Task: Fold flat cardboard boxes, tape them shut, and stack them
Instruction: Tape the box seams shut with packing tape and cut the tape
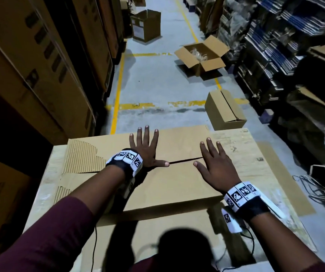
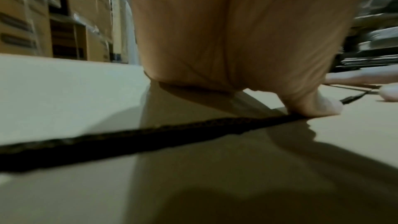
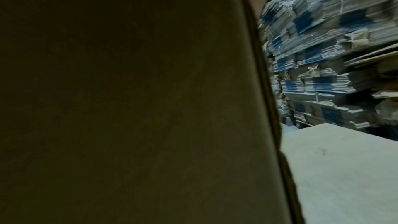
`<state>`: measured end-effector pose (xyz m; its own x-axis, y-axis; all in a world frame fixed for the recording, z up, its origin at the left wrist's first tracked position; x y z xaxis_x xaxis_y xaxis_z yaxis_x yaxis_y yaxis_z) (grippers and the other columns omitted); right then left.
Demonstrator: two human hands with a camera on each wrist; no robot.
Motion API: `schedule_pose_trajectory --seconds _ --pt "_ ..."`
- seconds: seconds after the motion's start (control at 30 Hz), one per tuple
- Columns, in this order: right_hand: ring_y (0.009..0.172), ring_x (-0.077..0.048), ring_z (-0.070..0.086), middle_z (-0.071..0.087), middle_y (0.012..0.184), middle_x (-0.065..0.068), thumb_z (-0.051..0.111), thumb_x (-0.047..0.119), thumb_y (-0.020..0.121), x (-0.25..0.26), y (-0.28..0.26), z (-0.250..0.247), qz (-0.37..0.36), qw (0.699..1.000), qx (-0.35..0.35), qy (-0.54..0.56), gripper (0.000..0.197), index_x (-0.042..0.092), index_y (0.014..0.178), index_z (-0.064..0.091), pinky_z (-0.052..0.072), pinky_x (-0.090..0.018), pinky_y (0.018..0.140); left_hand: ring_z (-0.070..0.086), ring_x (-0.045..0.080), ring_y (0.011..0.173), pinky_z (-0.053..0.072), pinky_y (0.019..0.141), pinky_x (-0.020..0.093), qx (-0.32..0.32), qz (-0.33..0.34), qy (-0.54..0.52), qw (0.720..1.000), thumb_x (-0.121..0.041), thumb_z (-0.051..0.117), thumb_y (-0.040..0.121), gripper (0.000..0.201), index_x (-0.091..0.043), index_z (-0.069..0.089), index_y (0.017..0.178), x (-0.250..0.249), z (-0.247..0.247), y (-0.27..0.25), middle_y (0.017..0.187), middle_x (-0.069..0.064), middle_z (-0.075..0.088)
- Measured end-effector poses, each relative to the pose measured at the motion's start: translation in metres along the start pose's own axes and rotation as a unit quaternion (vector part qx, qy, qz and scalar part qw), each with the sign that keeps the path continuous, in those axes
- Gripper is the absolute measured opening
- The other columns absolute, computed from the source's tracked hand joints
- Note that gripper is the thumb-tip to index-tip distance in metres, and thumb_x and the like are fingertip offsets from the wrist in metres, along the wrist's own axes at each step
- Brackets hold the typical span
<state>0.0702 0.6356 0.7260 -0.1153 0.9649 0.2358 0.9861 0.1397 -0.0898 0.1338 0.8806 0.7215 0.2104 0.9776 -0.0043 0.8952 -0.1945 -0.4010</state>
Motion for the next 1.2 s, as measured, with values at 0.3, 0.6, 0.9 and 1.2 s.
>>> schedule_pose_trajectory --seconds 0.3,0.6,0.9,1.2 --pt "0.155 -0.029 0.01 0.015 0.169 -0.008 0.043 0.052 0.103 -0.004 -0.018 -0.021 0.021 0.99 -0.046 0.129 0.064 0.024 0.159 0.03 0.018 -0.045 0.122 -0.015 0.034 0.152 0.002 0.121 0.056 0.052 0.113 -0.05 0.991 -0.077 0.039 0.09 0.094 -0.03 -0.003 0.16 -0.021 -0.018 -0.051 0.165 0.013 -0.018" --pt "0.136 -0.032 0.046 0.054 0.144 -0.017 0.06 0.035 0.101 -0.077 -0.117 -0.036 0.148 0.952 -0.175 0.205 0.054 0.006 0.145 0.05 0.035 -0.041 0.112 0.048 0.018 0.131 0.038 0.11 0.03 -0.089 0.313 -0.337 0.883 -0.04 0.065 0.095 0.05 -0.017 0.055 0.138 -0.146 -0.047 -0.101 0.14 0.004 0.053" --pt "0.121 -0.038 0.057 0.053 0.133 -0.02 0.074 0.072 0.074 -0.214 -0.149 0.069 0.388 0.91 0.103 0.099 0.098 0.002 0.136 0.042 0.052 -0.044 0.092 0.069 0.012 0.088 0.053 0.082 0.026 -0.055 0.284 -0.428 0.856 -0.027 0.063 0.098 0.021 -0.015 0.071 0.111 -0.266 -0.023 -0.087 0.103 0.0 0.074" --pt "0.057 -0.015 0.051 0.051 0.064 0.003 0.077 0.057 0.072 -0.227 -0.134 0.083 0.266 0.933 0.155 0.184 0.065 0.019 0.123 0.06 0.041 -0.029 0.054 0.067 0.033 0.088 0.049 0.075 0.033 0.148 0.042 -0.35 0.924 -0.058 0.044 0.098 0.054 -0.011 0.064 0.079 -0.326 0.15 -0.043 0.094 0.018 0.072"
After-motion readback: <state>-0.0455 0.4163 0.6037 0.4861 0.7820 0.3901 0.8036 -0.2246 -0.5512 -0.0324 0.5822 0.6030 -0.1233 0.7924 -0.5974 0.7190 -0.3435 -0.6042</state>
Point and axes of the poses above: each hand's wrist, its own y-axis towards the middle knuckle, its own z-axis out of the palm, x = y × z, the point moved 8 cm from there along y, towards the middle knuckle
